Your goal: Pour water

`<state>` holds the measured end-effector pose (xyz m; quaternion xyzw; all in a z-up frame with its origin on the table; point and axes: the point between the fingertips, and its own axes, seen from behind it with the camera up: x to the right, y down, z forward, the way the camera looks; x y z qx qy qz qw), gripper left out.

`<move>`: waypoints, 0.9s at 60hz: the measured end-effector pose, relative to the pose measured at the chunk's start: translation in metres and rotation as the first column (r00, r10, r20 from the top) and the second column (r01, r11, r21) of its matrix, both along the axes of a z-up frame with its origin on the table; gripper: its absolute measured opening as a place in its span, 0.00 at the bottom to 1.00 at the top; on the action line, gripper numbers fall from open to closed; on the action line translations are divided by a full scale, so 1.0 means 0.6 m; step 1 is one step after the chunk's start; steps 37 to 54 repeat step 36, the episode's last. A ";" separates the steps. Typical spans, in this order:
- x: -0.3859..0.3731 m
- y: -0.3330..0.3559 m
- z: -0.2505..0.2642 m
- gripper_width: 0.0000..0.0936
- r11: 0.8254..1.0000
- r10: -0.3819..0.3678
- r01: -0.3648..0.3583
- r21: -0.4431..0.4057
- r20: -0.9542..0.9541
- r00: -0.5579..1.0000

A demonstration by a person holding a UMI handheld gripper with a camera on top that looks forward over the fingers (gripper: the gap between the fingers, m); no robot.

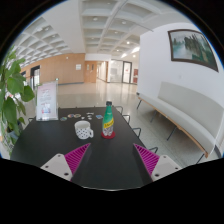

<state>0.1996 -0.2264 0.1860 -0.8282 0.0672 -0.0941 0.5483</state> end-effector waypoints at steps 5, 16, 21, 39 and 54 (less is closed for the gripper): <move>0.007 -0.043 0.020 0.92 1.000 -0.006 0.006 0.010 0.013 1.000; 0.011 -0.104 0.042 0.92 0.999 -0.018 0.018 0.028 0.012 1.000; 0.009 -0.118 0.054 0.92 0.999 -0.012 0.011 0.043 0.013 1.000; -0.020 -0.141 0.061 0.92 0.998 0.043 -0.042 0.041 -0.020 0.999; -0.020 -0.141 0.061 0.92 0.998 0.043 -0.042 0.041 -0.020 0.999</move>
